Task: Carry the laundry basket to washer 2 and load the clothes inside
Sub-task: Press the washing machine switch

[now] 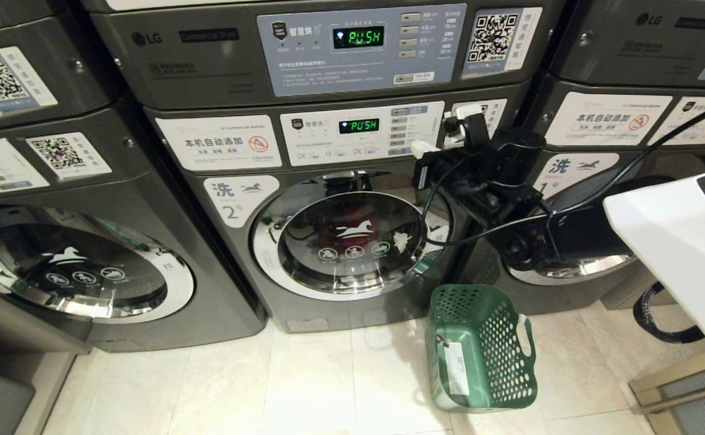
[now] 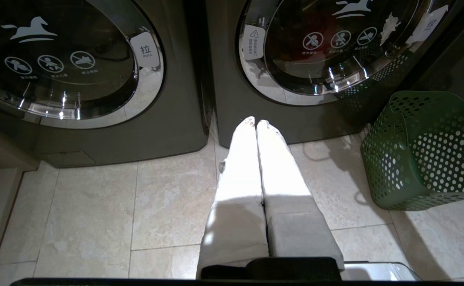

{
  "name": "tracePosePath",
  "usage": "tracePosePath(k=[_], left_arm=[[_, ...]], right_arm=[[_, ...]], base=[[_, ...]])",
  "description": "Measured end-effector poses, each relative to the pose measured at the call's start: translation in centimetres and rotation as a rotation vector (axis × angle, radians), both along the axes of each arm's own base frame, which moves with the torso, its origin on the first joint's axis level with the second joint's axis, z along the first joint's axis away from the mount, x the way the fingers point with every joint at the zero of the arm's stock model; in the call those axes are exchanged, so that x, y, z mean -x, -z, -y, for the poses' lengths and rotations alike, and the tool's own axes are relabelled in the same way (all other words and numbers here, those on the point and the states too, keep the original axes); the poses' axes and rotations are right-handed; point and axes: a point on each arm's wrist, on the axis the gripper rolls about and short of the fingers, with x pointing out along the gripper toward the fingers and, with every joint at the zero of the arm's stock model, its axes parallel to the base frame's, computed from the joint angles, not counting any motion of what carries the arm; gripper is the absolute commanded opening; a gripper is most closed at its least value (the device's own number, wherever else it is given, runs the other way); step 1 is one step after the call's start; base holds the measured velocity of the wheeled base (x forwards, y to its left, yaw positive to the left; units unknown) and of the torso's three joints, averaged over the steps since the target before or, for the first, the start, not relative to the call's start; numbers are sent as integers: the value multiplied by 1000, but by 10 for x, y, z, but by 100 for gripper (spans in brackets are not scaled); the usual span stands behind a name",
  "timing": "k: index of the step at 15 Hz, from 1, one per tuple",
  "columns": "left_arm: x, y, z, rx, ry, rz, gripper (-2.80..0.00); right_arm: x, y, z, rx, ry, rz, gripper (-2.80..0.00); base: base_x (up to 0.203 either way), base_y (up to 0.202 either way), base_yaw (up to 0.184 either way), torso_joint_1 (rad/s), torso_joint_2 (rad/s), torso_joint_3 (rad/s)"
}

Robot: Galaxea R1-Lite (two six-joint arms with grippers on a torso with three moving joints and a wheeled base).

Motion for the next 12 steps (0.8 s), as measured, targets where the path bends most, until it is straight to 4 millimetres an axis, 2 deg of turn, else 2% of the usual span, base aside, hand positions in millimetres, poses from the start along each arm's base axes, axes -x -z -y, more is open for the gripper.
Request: tracePosePath(k=[12], left_arm=[[0, 0, 0, 0, -1, 0, -280]], right_arm=[[-27, -6, -18, 20, -1, 29, -280]], base=[[0, 0, 0, 0, 0, 0]])
